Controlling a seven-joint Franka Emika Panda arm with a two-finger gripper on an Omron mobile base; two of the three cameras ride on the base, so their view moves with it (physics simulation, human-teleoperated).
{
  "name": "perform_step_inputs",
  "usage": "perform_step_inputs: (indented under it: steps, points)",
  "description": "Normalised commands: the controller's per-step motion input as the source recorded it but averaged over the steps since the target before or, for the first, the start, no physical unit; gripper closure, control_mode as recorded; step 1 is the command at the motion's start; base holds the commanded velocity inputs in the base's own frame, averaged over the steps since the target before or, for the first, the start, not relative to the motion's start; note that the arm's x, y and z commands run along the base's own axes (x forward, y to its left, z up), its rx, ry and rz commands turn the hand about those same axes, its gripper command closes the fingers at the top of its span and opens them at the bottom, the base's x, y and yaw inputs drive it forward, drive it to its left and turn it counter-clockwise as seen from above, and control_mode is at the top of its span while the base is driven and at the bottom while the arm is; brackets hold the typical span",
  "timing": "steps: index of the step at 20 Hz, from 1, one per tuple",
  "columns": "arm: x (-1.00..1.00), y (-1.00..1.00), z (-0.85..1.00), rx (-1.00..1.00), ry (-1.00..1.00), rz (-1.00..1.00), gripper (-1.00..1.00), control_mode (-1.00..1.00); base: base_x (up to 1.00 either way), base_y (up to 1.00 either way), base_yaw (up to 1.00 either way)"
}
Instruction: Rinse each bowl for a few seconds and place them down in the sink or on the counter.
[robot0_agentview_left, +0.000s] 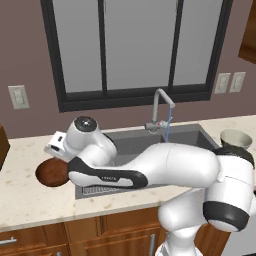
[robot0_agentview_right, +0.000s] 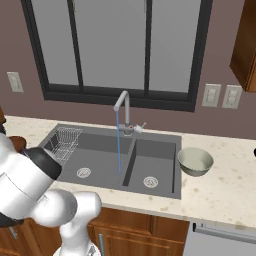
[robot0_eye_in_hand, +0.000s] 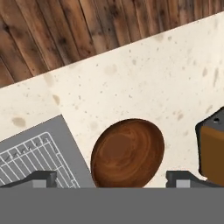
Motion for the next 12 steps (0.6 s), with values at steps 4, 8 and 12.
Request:
perform_step_inputs:
  steps: [4,8,12]
  points:
    - [-0.31,-0.32,0.69,0.02,-0.05,0.04,-1.0,-1.0,0.0,0.0,0.0]
    - [-0.33,-0.35,0.69,0.01,-0.05,0.04,-1.0,-1.0,0.0,0.0,0.0]
    - [-0.41,-0.4,0.62,0.04,-0.03,0.04,-1.0,-1.0,0.0,0.0,0.0]
